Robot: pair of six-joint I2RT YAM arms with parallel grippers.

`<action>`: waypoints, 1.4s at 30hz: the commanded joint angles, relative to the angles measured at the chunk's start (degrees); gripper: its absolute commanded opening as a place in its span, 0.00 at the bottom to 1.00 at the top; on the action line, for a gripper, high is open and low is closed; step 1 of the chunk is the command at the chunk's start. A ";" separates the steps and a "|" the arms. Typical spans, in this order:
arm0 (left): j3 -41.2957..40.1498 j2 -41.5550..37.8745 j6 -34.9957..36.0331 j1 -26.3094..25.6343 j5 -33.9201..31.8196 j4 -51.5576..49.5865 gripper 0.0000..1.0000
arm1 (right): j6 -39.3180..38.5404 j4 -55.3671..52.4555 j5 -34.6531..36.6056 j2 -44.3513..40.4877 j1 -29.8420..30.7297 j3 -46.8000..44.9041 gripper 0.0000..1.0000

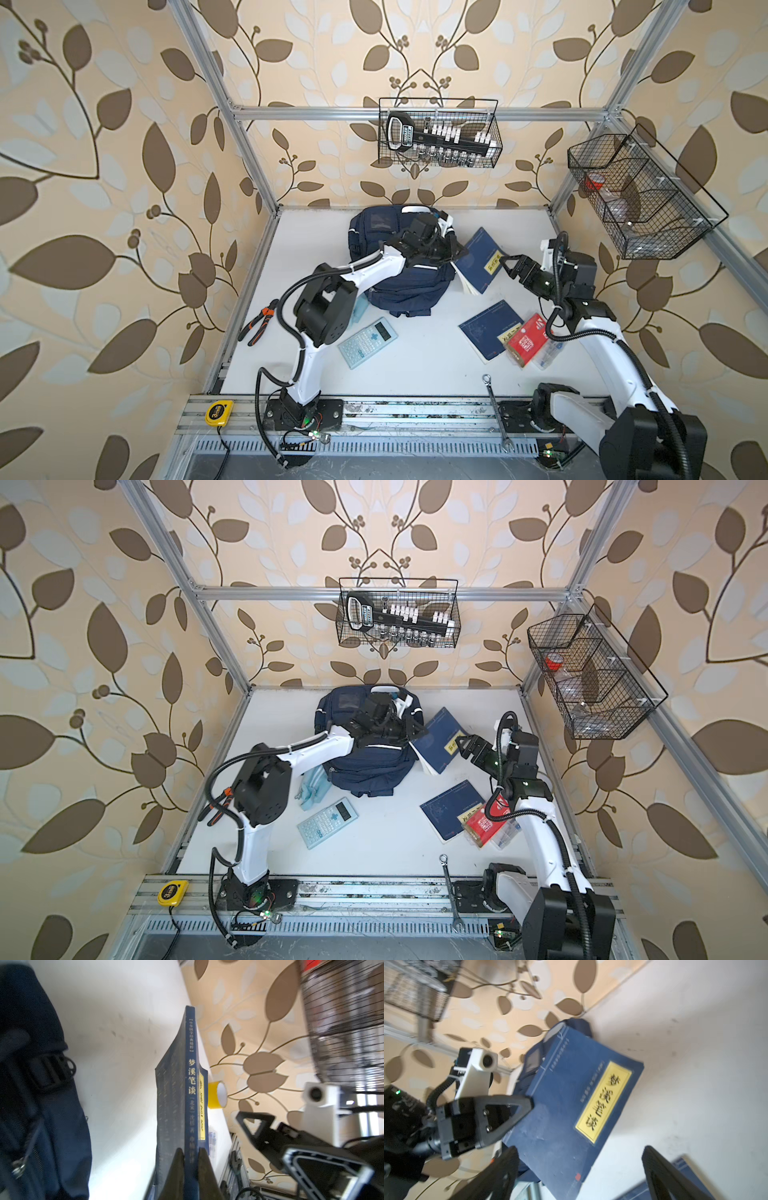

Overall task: Pack books, pencil case, and school supplies into a backpack
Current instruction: Pick up the book from the top-right of the table.

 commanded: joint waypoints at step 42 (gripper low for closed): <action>-17.05 -44.58 -8.02 3.26 -2.38 -0.71 0.00 | 29.34 48.58 -16.66 10.04 25.43 4.78 0.83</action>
